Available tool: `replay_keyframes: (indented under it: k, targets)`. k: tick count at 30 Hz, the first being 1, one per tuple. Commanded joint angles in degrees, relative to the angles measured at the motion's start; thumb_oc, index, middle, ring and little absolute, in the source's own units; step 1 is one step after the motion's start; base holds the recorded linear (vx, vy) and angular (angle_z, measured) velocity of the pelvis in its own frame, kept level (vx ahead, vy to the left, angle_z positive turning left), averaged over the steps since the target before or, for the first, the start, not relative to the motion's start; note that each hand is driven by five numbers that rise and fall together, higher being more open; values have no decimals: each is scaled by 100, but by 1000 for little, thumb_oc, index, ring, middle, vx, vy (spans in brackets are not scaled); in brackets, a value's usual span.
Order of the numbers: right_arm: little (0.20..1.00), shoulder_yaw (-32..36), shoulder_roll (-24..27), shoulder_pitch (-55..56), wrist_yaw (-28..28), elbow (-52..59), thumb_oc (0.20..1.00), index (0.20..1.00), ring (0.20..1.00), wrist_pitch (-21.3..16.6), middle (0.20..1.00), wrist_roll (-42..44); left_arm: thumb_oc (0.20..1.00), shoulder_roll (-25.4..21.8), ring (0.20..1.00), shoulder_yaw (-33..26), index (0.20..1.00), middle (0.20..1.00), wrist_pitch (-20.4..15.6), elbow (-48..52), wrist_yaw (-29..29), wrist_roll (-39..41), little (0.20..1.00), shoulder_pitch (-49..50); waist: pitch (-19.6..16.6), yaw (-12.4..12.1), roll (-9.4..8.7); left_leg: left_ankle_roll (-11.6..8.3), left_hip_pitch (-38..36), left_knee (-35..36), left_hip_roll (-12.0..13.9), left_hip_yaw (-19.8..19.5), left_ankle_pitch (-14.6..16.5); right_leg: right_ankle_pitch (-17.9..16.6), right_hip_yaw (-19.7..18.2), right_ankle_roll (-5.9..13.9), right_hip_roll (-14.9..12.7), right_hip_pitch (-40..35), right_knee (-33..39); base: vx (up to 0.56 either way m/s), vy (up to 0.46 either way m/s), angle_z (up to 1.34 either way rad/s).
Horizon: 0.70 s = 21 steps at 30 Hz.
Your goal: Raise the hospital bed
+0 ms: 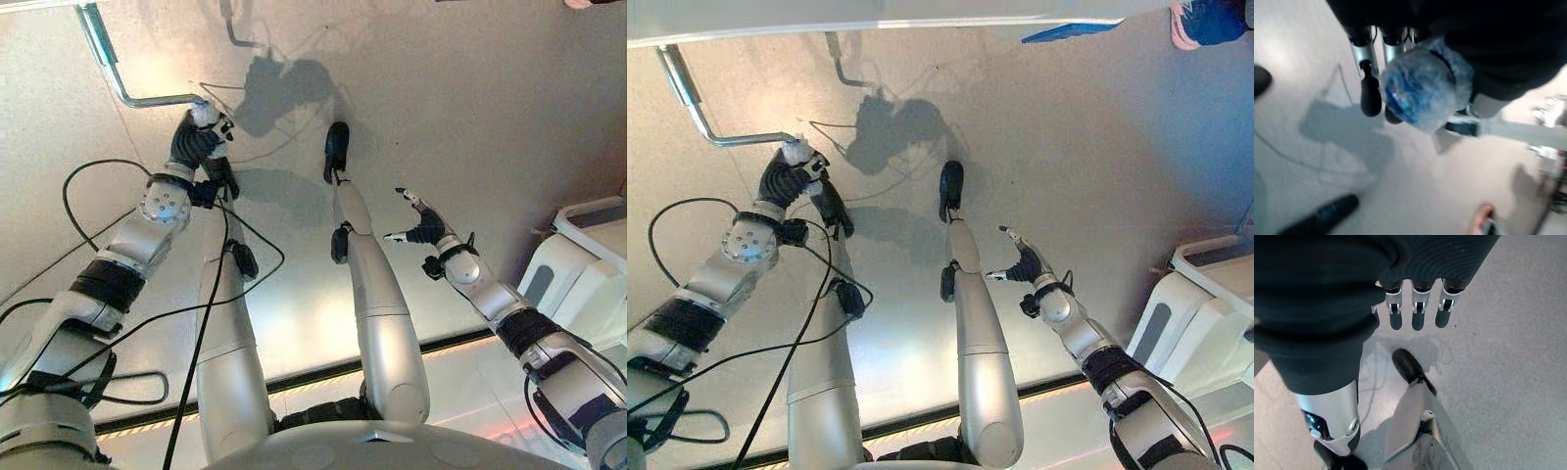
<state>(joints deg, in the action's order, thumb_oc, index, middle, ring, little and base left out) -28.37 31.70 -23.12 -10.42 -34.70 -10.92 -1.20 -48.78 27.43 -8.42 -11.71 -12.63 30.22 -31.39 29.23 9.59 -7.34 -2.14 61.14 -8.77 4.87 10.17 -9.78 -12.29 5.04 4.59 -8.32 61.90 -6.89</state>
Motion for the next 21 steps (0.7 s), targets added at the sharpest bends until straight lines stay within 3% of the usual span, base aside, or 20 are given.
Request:
replay_keyframes:
  k: [1,7,21]
  targets:
    - [1000,172,294,585,7,56,1000,1000,1000,24,1000,-115,200,-147,200,-584,200,200,-849,1338,246,-47,200,92,57,-119,348,-82,-573,-436,-210,-59,753,361,168,605,96,-493,-241,0,0,0]
    - [1000,356,235,791,96,-269,1000,1000,1000,30,1000,-83,200,-397,200,-1329,200,200,-912,2117,510,154,200,1401,57,-360,515,-58,-729,-573,-268,-105,842,439,248,604,-20,-674,-453,-7,23,4]
    - [1000,640,169,1156,250,-631,1000,1000,1000,-6,1000,-109,200,-818,200,-2722,200,200,-938,2609,727,160,200,3160,57,-677,624,0,-979,-764,-385,-116,1033,394,410,724,-187,-1241,-236,6,61,9]
